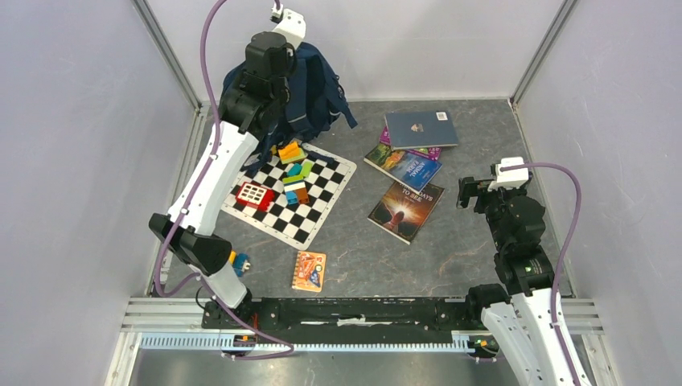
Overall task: Pack the student bag
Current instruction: Pick up the student bag at the corner of the board, then place the student bag at the center of the board.
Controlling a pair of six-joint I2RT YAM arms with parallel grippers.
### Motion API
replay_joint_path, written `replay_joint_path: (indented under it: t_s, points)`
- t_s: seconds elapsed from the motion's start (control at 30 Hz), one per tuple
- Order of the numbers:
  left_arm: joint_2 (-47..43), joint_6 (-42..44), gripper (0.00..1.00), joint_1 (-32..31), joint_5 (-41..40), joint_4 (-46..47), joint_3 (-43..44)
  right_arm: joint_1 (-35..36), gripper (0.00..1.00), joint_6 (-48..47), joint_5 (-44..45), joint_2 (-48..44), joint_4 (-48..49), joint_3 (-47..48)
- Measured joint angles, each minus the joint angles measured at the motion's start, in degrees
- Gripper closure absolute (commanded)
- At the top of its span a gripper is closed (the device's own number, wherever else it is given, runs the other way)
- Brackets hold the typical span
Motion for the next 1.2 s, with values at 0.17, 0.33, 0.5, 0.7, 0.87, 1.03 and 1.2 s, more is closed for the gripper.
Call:
replay_joint_path:
  t_s: [0.17,0.33,0.5,0.7,0.87,1.03,1.2]
  points:
    - [0.57,0.28,0.98,-1.40,1.11,-0.07,2.67,0.00,0.02,-0.02,-1.27,0.00,-0.17,0.00]
    - [0.63,-0.09,0.98,-3.30,8.00,-0.48,3.72,0.00,0.02,-0.15,-3.10,0.09,-0.20,0.00]
    - [0.72,-2.58,0.98,-4.24,17.38,-2.23,4.63,0.00,0.02,0.02,-4.26,0.09,-0.24,0.00]
    - [-5.66,-4.17,0.98,-4.42,32.96,3.50,-9.73,0.00,0.02,0.17,-5.57,-0.66,-0.61,0.00]
    - [-17.22,-5.79,0.98,-4.33,38.29,8.66,-26.29,0.00,0.02,0.55,-8.39,-1.36,-1.05,-0.02]
    - [-26.69,-7.28,0.98,-4.39,41.68,11.37,-39.19,0.00,0.02,2.51,-14.62,-1.49,-0.52,-1.40]
    - [-34.01,-8.04,0.98,-4.39,42.60,14.99,-49.86,0.00,0.08,5.27,-22.99,0.87,1.16,-5.64]
